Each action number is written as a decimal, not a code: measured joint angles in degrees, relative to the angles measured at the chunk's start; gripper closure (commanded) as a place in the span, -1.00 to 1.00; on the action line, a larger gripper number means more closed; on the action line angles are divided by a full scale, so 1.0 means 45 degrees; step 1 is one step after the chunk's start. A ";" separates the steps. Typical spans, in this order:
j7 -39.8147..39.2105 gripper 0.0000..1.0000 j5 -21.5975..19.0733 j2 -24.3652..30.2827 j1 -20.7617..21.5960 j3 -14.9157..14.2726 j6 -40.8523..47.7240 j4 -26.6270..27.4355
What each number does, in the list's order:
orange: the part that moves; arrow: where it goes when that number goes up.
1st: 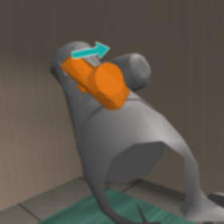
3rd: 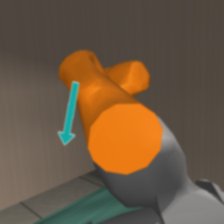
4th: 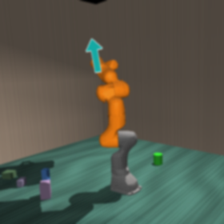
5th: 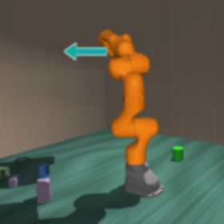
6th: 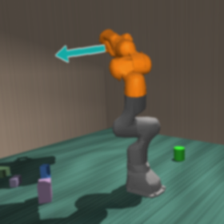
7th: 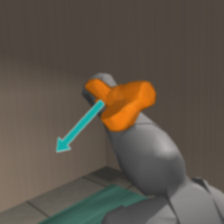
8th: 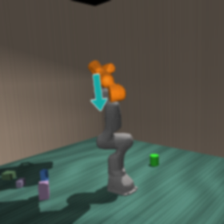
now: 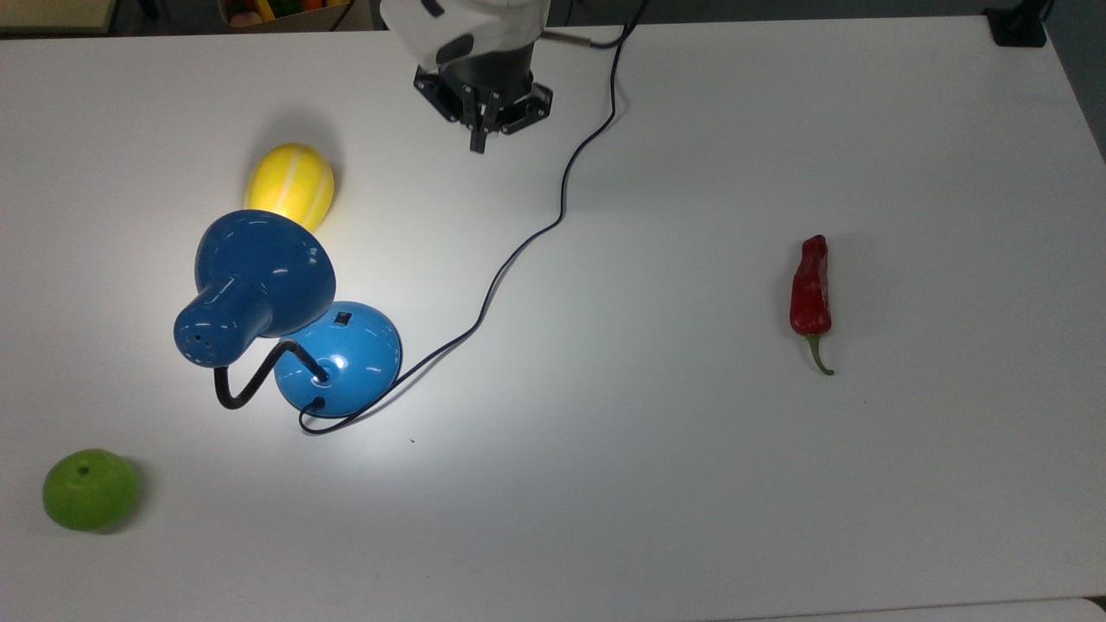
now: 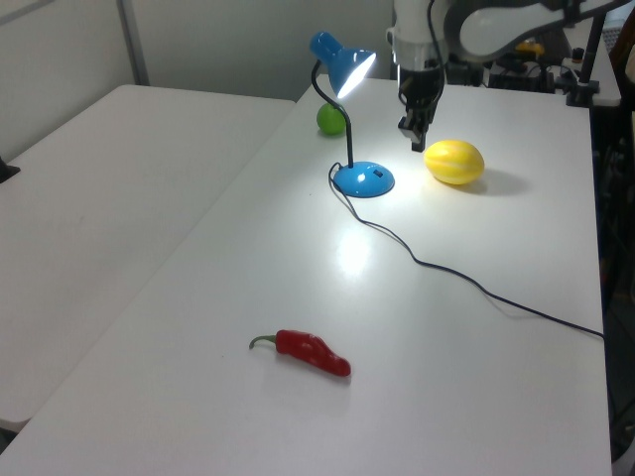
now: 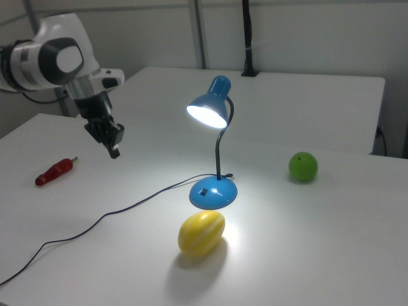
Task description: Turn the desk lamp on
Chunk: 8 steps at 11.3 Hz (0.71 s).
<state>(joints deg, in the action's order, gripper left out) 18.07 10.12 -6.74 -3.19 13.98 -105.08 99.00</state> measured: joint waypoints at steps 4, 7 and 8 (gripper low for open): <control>-0.2106 0.66 -0.1224 0.1802 0.2251 -0.2996 0.1589 -0.0225; -0.2713 -0.99 -0.1244 0.2004 0.2549 -0.4002 0.2313 -0.0513; -0.2728 -1.00 -0.1245 0.2003 0.2511 -0.4101 0.2314 -0.0518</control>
<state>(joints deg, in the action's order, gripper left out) 5.79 4.52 2.27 8.11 -4.48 -94.66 96.67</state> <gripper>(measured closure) 0.736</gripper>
